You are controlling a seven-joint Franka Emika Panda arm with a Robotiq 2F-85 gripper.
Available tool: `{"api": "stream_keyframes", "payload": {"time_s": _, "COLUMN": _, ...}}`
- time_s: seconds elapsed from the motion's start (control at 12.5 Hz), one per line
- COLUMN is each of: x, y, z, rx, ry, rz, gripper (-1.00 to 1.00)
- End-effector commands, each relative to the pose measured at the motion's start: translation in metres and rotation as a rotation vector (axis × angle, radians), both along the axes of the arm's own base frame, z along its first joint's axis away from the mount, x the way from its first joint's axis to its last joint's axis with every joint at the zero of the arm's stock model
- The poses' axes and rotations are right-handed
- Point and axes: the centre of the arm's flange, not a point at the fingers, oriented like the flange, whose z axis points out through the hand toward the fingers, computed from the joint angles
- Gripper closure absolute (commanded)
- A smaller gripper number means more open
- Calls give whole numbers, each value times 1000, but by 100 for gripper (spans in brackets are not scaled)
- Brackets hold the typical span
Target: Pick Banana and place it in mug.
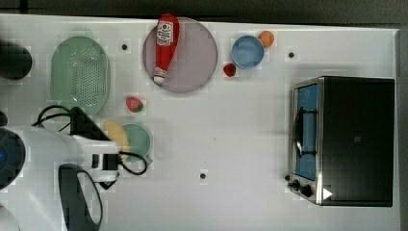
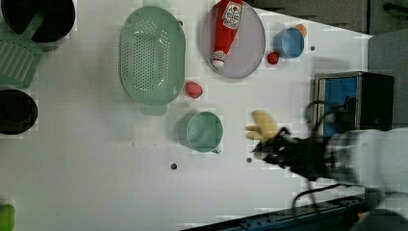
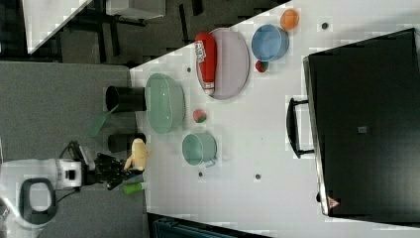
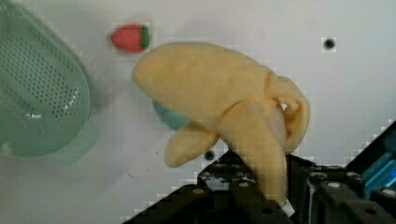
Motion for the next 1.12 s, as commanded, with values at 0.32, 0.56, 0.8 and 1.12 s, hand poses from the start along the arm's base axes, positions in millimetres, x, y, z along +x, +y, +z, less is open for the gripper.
{"api": "stream_keyframes", "payload": {"time_s": 0.32, "x": 15, "y": -8, "z": -86, "rx": 10, "ry": -84, "rz": -201, "gripper": 53}}
{"api": "stream_keyframes", "payload": {"time_s": 0.56, "x": 7, "y": -8, "z": -130, "rx": 24, "ry": -115, "rz": -235, "gripper": 53}}
{"api": "stream_keyframes", "payload": {"time_s": 0.8, "x": 0, "y": -8, "z": -154, "rx": 13, "ry": -93, "rz": -286, "gripper": 48}}
{"api": "stream_keyframes", "payload": {"time_s": 1.12, "x": 4, "y": -9, "z": -152, "rx": 25, "ry": -108, "rz": -294, "gripper": -46}}
